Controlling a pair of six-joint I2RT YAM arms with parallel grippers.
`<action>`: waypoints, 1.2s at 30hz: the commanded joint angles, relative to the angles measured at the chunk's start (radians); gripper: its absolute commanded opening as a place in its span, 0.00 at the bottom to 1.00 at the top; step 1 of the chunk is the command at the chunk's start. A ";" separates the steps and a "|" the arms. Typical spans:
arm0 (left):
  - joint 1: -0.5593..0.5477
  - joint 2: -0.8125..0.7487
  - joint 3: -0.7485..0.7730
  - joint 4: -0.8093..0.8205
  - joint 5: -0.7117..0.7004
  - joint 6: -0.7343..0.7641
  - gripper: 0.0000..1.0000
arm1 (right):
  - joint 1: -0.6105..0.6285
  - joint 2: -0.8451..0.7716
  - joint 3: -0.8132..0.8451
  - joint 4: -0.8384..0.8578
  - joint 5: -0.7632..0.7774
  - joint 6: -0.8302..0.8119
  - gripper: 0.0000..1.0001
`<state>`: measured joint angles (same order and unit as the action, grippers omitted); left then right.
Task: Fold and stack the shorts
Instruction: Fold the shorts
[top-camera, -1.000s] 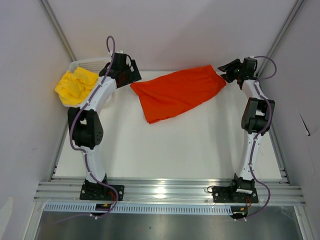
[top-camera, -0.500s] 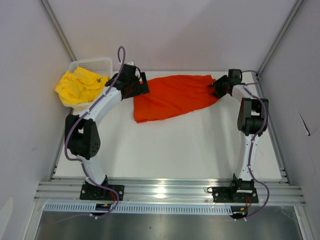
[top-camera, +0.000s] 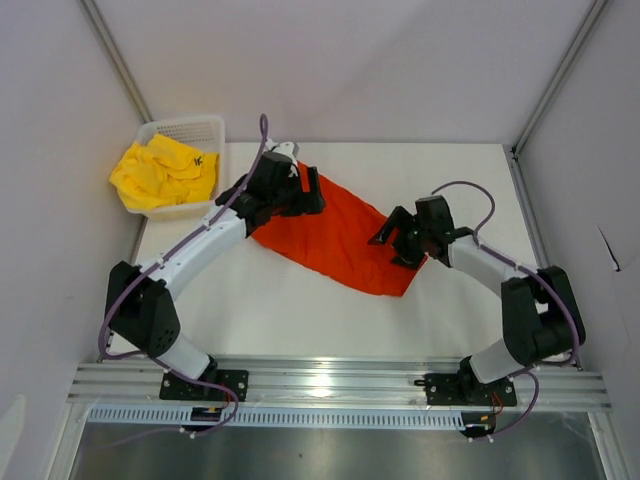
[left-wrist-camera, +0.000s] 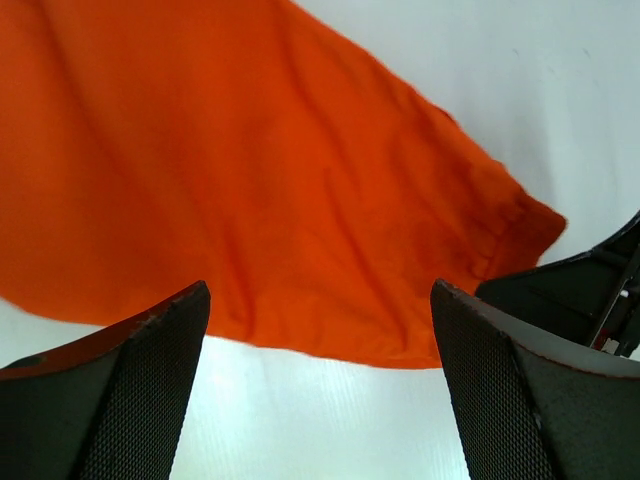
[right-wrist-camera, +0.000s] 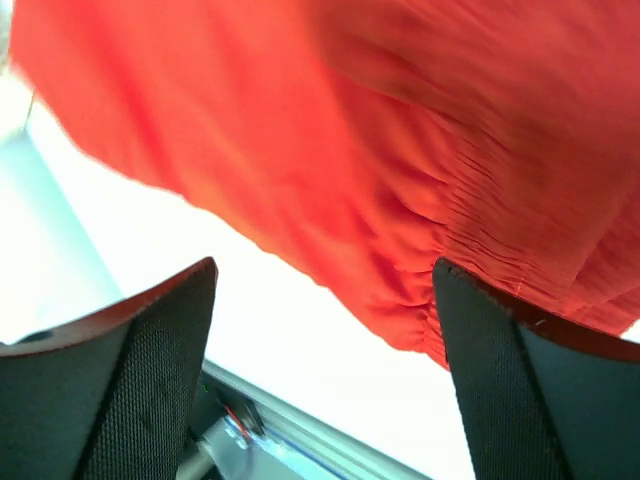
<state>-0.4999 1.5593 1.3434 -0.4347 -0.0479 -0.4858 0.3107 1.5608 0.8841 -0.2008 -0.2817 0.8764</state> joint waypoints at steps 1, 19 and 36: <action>-0.061 -0.035 -0.050 0.083 0.040 0.021 0.91 | 0.022 -0.129 0.015 -0.029 0.019 -0.140 0.90; -0.241 0.226 0.086 0.188 0.132 0.038 0.90 | 0.077 -0.343 -0.065 -0.423 0.570 0.070 1.00; -0.255 0.551 0.440 0.108 0.132 0.024 0.91 | -0.011 -0.246 -0.175 -0.194 0.477 0.066 0.64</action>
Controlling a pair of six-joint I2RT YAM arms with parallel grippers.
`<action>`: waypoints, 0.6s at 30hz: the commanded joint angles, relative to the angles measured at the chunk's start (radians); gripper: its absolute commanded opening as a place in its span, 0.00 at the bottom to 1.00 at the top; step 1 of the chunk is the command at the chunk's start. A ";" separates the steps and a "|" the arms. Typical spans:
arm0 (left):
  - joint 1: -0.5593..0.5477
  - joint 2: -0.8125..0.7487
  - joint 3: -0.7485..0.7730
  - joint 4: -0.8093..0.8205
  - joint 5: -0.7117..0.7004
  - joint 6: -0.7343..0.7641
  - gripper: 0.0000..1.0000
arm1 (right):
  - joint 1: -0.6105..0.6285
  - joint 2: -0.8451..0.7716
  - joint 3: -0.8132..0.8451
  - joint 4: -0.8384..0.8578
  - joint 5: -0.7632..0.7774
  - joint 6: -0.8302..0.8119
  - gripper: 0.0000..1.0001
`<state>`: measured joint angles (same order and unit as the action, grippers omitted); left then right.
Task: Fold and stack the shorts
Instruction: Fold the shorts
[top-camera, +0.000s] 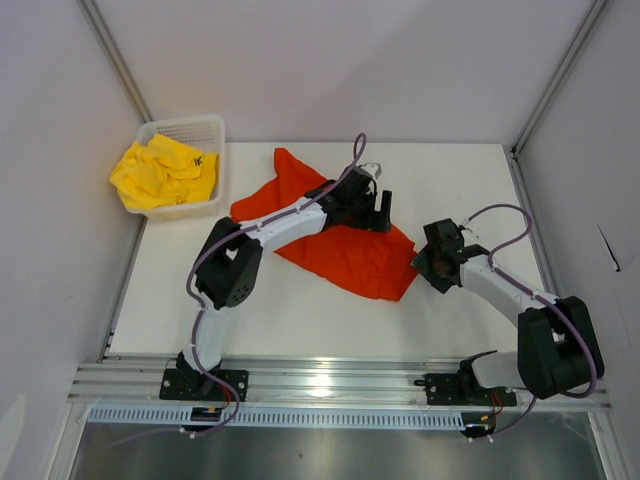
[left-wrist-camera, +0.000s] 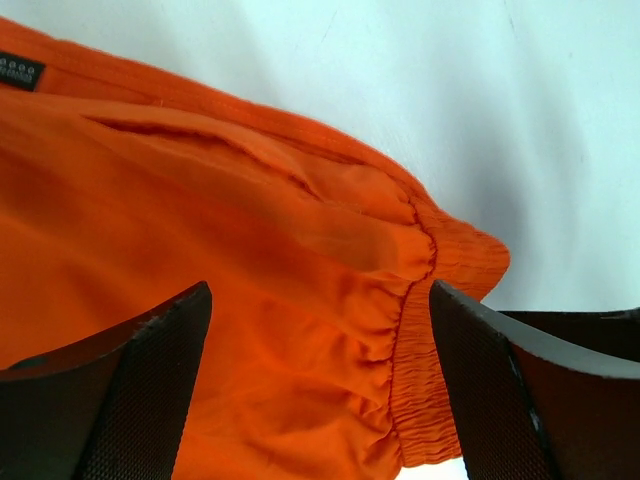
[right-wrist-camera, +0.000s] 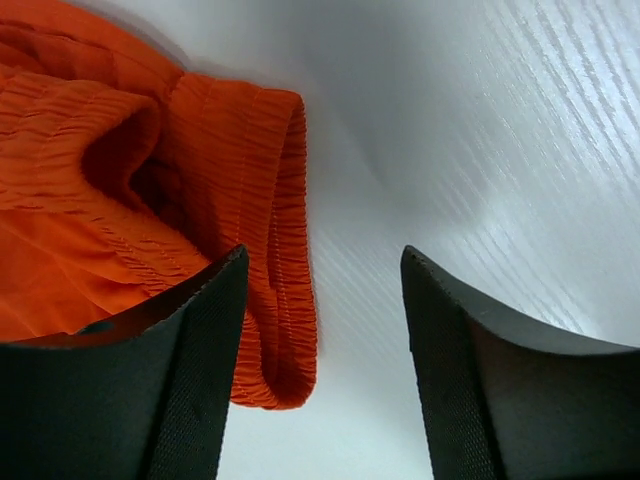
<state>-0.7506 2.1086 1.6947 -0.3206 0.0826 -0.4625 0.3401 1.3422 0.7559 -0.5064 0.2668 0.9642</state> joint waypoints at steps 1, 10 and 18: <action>-0.004 0.033 0.109 -0.024 0.006 -0.002 0.91 | -0.077 -0.029 -0.064 0.141 -0.105 -0.033 0.63; -0.001 0.212 0.390 -0.262 -0.023 -0.047 0.91 | -0.193 0.032 -0.165 0.405 -0.366 -0.054 0.52; 0.005 0.281 0.433 -0.298 0.011 -0.077 0.72 | -0.216 0.132 -0.155 0.496 -0.452 -0.059 0.47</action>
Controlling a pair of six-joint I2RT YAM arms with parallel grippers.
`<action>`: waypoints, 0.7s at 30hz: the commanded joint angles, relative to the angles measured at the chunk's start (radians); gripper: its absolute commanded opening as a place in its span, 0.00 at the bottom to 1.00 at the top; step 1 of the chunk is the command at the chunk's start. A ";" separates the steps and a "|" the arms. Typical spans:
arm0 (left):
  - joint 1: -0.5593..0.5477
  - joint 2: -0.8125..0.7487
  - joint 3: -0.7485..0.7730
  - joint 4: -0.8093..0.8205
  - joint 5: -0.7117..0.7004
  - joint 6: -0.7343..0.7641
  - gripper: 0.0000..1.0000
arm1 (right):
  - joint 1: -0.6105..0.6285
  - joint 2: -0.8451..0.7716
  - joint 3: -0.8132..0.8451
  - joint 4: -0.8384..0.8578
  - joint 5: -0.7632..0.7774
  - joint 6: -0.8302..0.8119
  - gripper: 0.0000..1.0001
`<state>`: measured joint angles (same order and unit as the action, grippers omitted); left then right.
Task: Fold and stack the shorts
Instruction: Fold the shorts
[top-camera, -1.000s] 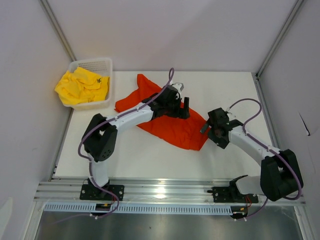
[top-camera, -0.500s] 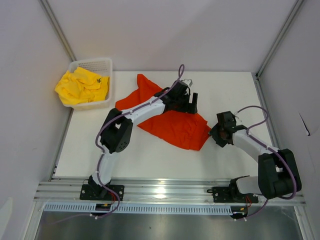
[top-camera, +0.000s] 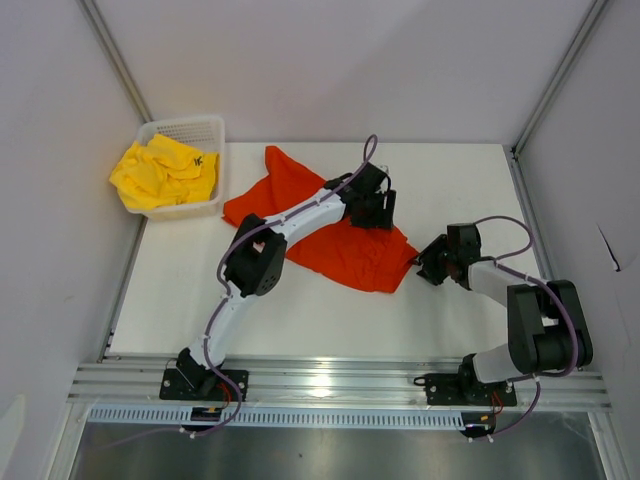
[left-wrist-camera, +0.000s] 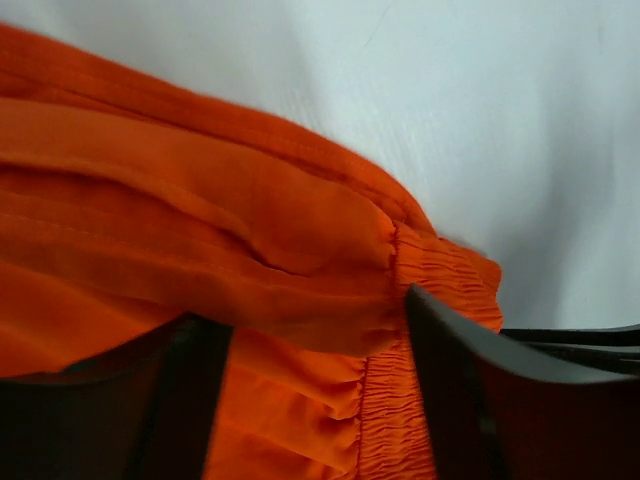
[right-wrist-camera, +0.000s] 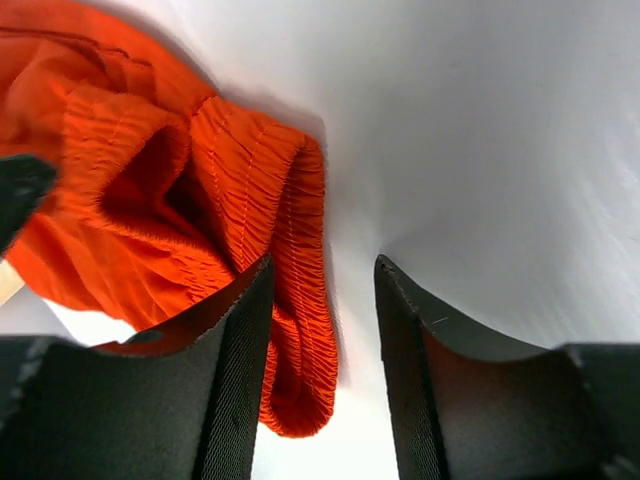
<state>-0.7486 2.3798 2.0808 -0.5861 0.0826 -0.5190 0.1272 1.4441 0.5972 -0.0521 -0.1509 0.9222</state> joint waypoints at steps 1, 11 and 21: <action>0.003 0.010 0.038 -0.029 0.016 -0.021 0.65 | -0.003 0.036 0.004 0.043 -0.032 -0.016 0.47; 0.003 0.045 0.081 -0.001 0.043 -0.049 0.28 | 0.012 0.065 0.019 0.087 -0.032 -0.048 0.41; -0.011 0.045 0.085 0.045 0.052 -0.085 0.00 | 0.031 0.122 0.042 0.118 -0.045 -0.066 0.40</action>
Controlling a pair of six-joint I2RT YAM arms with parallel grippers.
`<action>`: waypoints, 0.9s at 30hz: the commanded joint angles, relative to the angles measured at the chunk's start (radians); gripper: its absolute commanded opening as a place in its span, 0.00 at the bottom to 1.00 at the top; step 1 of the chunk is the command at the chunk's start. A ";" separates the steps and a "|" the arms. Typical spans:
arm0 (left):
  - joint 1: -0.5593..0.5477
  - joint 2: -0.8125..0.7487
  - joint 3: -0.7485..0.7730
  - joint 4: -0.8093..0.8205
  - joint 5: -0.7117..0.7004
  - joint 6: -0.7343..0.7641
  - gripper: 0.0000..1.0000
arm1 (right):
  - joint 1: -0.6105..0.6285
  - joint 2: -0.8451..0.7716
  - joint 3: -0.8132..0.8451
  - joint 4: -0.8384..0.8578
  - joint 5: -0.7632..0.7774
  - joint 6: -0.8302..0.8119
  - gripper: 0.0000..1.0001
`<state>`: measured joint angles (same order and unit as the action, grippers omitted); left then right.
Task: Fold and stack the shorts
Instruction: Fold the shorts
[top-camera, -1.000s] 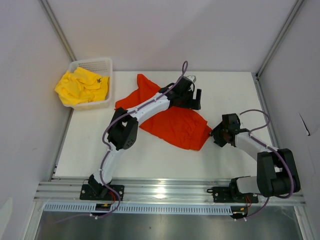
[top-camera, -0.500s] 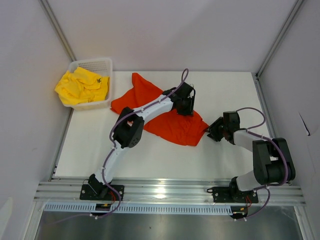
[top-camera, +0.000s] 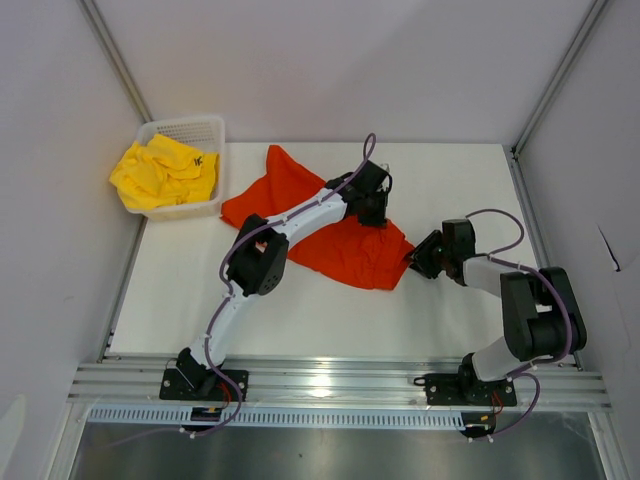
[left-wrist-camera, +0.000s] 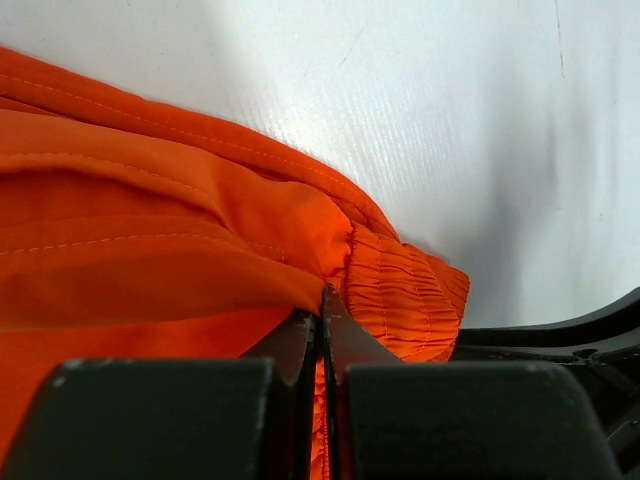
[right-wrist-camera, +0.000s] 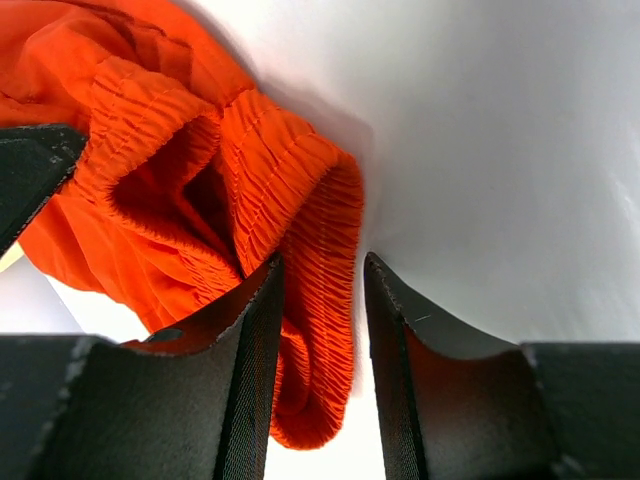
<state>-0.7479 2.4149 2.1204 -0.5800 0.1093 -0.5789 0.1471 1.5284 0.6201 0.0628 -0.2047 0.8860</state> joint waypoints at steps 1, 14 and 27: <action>-0.014 0.009 0.043 0.042 0.029 -0.025 0.00 | 0.012 0.041 0.023 0.000 0.013 -0.030 0.40; -0.083 0.007 0.070 0.081 0.105 -0.053 0.00 | 0.042 0.098 0.087 -0.044 0.025 -0.050 0.41; -0.091 0.027 0.095 0.009 0.027 -0.018 0.06 | 0.048 0.050 0.083 -0.129 0.042 -0.093 0.69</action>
<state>-0.8234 2.4210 2.1845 -0.5350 0.1265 -0.6018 0.1867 1.5921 0.7155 0.0448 -0.2165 0.8478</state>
